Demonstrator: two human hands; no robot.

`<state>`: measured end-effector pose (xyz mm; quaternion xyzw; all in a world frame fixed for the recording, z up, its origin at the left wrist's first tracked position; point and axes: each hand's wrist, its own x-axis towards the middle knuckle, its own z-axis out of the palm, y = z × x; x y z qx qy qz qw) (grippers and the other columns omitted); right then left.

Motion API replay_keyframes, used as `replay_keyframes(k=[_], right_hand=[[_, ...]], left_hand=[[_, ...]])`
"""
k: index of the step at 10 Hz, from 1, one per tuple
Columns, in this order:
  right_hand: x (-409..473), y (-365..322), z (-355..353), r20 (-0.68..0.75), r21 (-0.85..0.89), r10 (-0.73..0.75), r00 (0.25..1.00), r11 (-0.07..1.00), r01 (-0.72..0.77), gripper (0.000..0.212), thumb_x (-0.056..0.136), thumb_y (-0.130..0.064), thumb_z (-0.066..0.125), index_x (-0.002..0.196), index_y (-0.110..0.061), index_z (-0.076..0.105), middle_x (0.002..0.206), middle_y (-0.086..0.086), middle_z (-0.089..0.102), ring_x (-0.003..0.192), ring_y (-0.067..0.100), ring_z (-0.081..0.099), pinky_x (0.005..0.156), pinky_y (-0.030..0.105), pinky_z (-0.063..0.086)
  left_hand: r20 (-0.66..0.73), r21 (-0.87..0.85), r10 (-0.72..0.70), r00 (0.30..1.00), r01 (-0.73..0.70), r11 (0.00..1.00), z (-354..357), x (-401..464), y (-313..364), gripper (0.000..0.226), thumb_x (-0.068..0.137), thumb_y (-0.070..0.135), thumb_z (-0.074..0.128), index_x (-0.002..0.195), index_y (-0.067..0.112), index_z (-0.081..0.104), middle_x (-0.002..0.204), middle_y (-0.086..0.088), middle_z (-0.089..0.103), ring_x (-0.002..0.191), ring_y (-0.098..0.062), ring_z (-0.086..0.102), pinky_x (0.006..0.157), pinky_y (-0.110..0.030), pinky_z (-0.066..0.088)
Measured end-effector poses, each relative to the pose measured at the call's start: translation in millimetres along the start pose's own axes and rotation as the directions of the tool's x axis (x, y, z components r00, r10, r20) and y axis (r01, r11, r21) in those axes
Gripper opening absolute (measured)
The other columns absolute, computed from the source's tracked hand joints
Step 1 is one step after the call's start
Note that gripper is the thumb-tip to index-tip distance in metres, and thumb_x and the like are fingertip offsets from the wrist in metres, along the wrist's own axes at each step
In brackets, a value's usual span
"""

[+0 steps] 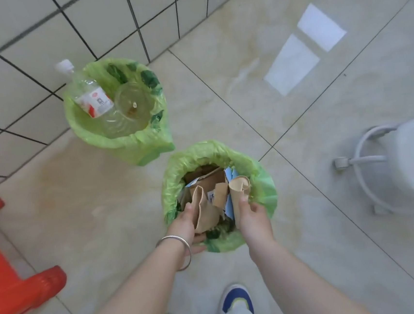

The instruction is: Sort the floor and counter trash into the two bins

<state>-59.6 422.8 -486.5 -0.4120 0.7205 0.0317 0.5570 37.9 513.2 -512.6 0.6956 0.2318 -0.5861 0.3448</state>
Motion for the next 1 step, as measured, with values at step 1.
replay_keyframes(k=[1], right_hand=[[-30.4,-2.9,-9.6,0.008,-0.083,-0.015,1.0,0.996,0.015,0.02,0.096,-0.033,0.043,0.106,-0.017,0.05,0.091,0.002,0.051,0.091,0.024,0.048,0.08,0.03,0.039]], left_hand=[[-0.02,0.215,0.07,0.997,-0.064,0.974,-11.8,-24.4,-1.3,0.033,0.091,0.053,0.036,0.108,0.027,0.047,0.116,-0.003,0.054,0.11,-0.031,0.061,0.089,-0.044,0.053]])
